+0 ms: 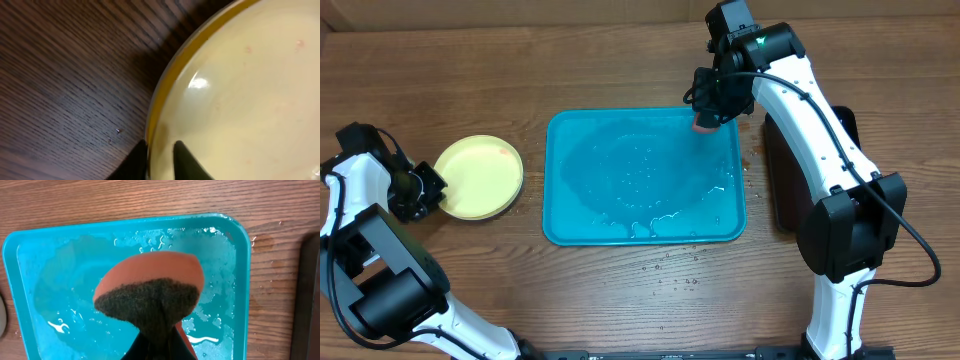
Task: Clean dirty plates on tray and stack at the side
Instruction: 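Carry the sponge with right gripper into the dark tray and release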
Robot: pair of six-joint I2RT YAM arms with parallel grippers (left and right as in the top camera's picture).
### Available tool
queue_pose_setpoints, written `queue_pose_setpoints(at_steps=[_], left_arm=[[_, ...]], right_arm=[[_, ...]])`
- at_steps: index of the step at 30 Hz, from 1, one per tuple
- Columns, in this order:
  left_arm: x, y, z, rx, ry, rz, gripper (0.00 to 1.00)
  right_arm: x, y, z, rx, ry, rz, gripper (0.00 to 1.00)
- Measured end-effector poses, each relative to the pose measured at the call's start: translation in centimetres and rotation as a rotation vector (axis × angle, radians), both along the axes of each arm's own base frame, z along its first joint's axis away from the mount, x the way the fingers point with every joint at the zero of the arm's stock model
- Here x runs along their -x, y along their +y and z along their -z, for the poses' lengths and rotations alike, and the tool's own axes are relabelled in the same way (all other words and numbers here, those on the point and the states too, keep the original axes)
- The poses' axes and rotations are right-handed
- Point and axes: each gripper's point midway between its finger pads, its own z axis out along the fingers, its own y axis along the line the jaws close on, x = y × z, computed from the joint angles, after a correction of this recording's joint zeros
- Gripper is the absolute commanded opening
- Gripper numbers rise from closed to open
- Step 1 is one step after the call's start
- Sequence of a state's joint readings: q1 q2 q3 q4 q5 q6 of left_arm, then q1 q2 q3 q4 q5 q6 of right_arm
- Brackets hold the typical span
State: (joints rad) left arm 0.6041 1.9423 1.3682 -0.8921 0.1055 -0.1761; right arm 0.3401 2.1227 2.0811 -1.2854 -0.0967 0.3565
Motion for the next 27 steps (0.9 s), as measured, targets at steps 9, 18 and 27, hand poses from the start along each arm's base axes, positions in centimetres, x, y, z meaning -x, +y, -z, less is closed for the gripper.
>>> queue_pose_setpoints(at_steps=[9, 18, 27], left_arm=[[-1.3, 0.5, -2.7, -0.020, -0.041, 0.018, 0.34], [-5.7, -5.1, -12.7, -0.108, -0.259, 0.267, 0.38], [-8.3, -18.1, -14.0, -0.052, -0.318, 0.619, 0.37]], right_arm=[[0.2, -0.1, 0.1, 0.006, 0.007, -0.010, 0.04], [0.5, -1.0, 0.2, 0.015, 0.032, 0.006, 0.04], [2.2, -11.6, -0.1, 0.261, 0.118, 0.194, 0.04]])
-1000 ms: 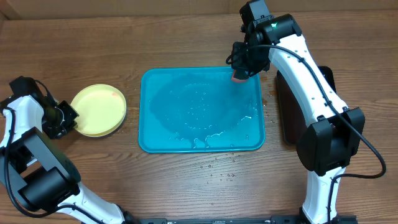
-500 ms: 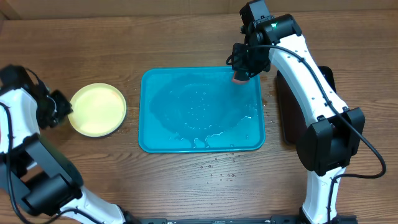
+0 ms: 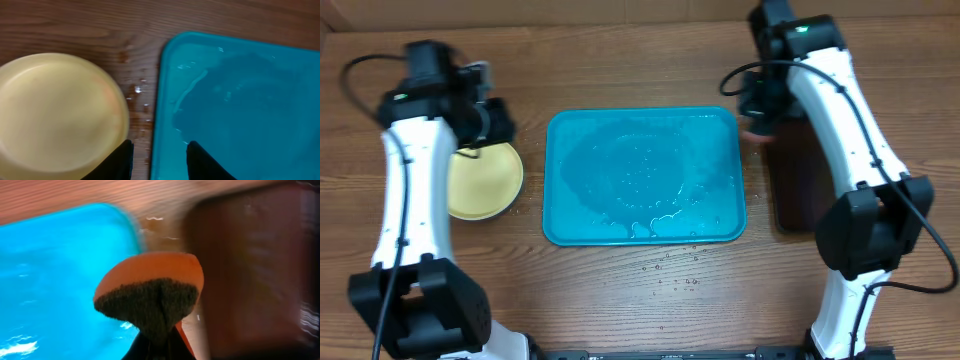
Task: Clean dirty plates on tray and stack at the side
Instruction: 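Carry the sponge with right gripper into the dark tray and release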
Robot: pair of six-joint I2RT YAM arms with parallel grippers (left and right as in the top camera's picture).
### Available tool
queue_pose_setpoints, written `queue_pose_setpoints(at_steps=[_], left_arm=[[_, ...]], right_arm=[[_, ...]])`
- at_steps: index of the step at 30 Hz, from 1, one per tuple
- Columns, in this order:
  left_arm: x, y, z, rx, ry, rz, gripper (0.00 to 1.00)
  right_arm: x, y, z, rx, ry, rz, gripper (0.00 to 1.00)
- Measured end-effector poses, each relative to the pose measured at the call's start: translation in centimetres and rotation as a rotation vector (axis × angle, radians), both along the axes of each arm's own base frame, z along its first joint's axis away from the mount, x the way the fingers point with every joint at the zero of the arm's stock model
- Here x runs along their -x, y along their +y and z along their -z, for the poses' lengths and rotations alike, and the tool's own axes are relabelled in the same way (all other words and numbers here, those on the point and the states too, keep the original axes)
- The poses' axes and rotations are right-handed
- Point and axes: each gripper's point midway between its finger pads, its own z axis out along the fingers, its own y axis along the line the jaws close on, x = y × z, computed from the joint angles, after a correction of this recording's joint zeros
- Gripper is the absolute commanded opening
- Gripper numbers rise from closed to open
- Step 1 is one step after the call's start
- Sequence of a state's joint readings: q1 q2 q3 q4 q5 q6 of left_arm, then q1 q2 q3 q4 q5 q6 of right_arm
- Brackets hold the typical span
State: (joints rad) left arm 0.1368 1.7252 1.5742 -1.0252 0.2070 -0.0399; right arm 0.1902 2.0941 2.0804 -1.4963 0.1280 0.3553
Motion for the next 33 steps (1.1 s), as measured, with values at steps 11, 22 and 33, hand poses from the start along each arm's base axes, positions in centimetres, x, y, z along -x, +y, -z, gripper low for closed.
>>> queue_pose_setpoints(at_steps=[11, 22, 33], left_arm=[[-1.9, -10.0, 0.1, -0.011, -0.082, 0.257, 0.42], [-2.1, -10.5, 0.0, -0.034, -0.099, 0.273, 0.68], [-2.2, -10.5, 0.0, -0.039, -0.102, 0.278, 1.00]], right_arm=[[2.1, -10.2, 4.7, 0.173, 0.080, 0.179, 0.04], [2.4, -9.4, 9.9, 0.040, 0.105, 0.033, 0.25], [3.4, -7.6, 8.5, -0.088, 0.127, -0.023, 0.61]])
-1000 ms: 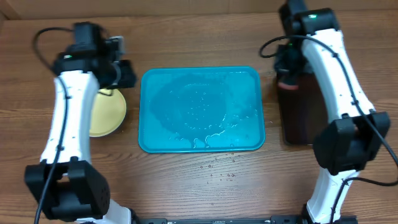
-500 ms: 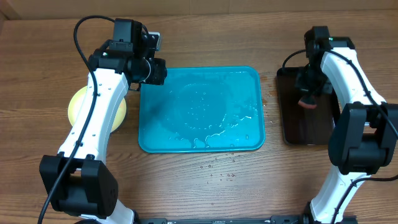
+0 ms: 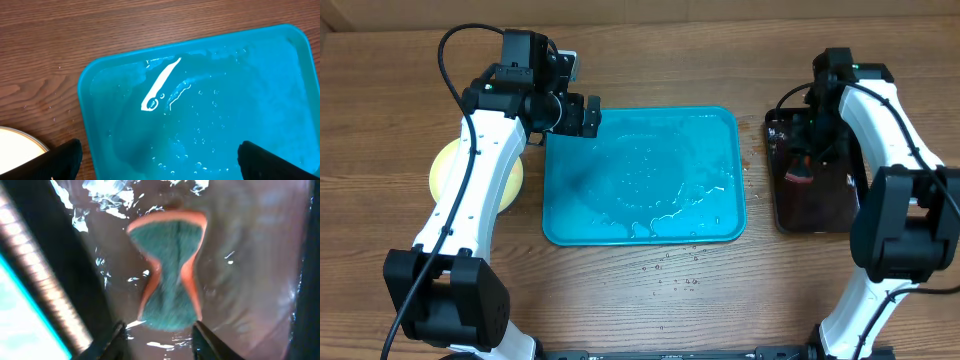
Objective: Clean dirty plates on tray and stack at the side
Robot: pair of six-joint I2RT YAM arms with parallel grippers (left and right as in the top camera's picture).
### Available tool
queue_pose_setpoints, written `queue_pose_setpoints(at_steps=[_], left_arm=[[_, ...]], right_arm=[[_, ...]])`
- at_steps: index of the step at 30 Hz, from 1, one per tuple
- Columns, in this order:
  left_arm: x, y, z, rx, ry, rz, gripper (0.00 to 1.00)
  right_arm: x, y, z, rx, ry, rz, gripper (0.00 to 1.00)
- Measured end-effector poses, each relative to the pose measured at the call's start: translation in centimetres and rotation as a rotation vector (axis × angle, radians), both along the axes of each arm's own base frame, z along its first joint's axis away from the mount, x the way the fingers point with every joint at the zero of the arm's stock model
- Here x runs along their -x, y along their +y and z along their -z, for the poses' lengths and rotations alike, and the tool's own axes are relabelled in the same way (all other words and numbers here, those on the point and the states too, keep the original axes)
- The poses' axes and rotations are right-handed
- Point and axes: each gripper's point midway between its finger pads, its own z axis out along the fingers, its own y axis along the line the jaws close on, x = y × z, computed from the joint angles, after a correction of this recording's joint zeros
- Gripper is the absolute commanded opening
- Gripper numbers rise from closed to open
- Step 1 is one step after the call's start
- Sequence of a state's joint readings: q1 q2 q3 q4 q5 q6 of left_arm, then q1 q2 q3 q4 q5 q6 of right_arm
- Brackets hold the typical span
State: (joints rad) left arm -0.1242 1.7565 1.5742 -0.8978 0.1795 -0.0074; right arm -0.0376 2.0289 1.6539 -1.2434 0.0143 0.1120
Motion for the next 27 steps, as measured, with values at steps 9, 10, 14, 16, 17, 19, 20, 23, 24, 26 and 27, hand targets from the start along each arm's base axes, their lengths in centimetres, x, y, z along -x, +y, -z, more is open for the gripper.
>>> queue_pose_setpoints(at_steps=[9, 10, 14, 16, 17, 19, 20, 23, 24, 26, 27], left_arm=[[0.0, 0.0, 0.0, -0.001, 0.000, 0.000, 1.00], [0.0, 0.0, 0.0, 0.000, -0.001, 0.000, 0.99], [0.0, 0.0, 0.0, 0.000, -0.001, 0.000, 1.00], [0.0, 0.0, 0.0, 0.000, -0.001, 0.000, 1.00], [0.0, 0.0, 0.0, 0.000, 0.000, 0.000, 1.00], [0.0, 0.0, 0.0, -0.001, 0.000, 0.000, 1.00], [0.0, 0.0, 0.0, 0.000, -0.001, 0.000, 1.00], [0.0, 0.0, 0.0, 0.000, 0.000, 0.000, 1.00], [0.0, 0.0, 0.0, 0.000, 0.000, 0.000, 1.00], [0.0, 0.0, 0.0, 0.000, -0.001, 0.000, 1.00], [0.0, 0.0, 0.0, -0.001, 0.000, 0.000, 1.00]], right_arm=[[0.5, 3.3, -18.5, -0.046, -0.430, -0.073, 1.00], [1.2, 3.6, -20.5, -0.053, -0.475, -0.079, 1.00], [4.9, 4.2, -26.5, -0.090, -0.622, -0.090, 1.00], [6.5, 4.3, -27.9, -0.103, -0.656, -0.092, 1.00], [7.0, 4.4, -28.3, -0.106, -0.667, -0.094, 1.00], [7.9, 4.5, -29.1, -0.112, -0.689, -0.097, 1.00], [8.3, 4.5, -29.2, -0.114, -0.686, -0.096, 1.00], [9.7, 4.5, -28.4, -0.118, -0.632, -0.093, 1.00], [10.1, 4.5, -28.2, -0.118, -0.613, -0.092, 1.00], [11.1, 4.3, -27.5, -0.114, -0.564, -0.088, 1.00], [11.4, 4.3, -27.2, -0.110, -0.547, -0.085, 1.00]])
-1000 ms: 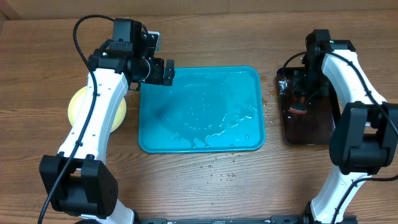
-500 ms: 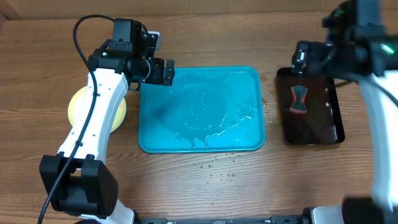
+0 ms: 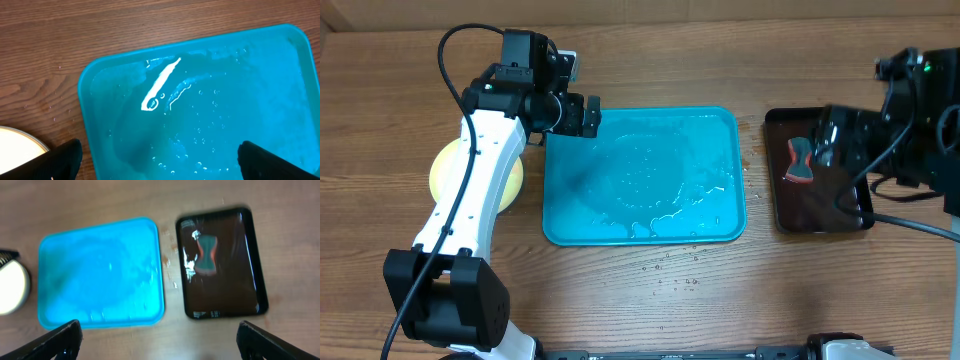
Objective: Clean dirty plates on tray and stack at the side
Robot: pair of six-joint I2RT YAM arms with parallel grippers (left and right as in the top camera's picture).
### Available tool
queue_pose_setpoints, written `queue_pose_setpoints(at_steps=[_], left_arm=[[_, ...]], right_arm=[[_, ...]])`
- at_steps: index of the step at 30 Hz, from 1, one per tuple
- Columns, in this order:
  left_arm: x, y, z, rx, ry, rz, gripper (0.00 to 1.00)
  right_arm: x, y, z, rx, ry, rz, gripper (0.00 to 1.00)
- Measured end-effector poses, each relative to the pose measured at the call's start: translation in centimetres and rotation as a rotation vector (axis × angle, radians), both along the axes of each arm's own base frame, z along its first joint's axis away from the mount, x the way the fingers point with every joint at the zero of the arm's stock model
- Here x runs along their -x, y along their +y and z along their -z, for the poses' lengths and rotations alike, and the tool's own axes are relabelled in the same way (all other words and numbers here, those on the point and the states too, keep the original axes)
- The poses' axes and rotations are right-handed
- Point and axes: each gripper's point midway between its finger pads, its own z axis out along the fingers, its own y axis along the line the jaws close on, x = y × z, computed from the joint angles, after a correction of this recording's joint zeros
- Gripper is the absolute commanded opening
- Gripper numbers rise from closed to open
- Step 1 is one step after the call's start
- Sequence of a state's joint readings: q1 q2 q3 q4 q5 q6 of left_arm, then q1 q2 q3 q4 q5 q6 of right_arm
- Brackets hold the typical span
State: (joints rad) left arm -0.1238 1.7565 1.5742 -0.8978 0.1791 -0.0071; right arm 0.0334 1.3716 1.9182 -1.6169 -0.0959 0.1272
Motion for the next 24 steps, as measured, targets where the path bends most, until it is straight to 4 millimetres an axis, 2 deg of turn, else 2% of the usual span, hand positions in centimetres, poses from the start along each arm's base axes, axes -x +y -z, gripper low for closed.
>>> queue_pose_setpoints(at_steps=[6, 12, 16, 19, 22, 24], left_arm=[[0.0, 0.0, 0.0, 0.000, 0.000, 0.000, 1.00], [0.0, 0.0, 0.0, 0.000, -0.001, 0.000, 1.00], [0.0, 0.0, 0.0, 0.000, -0.001, 0.000, 1.00], [0.0, 0.0, 0.0, -0.001, -0.001, 0.000, 1.00], [0.0, 0.0, 0.0, -0.003, -0.001, -0.001, 1.00], [0.0, 0.1, 0.0, -0.003, -0.001, -0.002, 1.00]], right_arm=[[-0.9, -0.4, -0.6, 0.015, -0.045, 0.025, 1.00], [-3.7, -0.7, -4.3, 0.016, -0.277, 0.045, 1.00], [-3.0, -0.9, -6.3, 0.015, -0.434, 0.055, 1.00], [-1.9, -1.1, -6.8, 0.014, -0.542, 0.063, 1.00], [-1.3, -1.3, -6.3, 0.014, -0.640, 0.072, 1.00], [-1.0, -1.3, -4.8, 0.013, -0.683, 0.074, 1.00]])
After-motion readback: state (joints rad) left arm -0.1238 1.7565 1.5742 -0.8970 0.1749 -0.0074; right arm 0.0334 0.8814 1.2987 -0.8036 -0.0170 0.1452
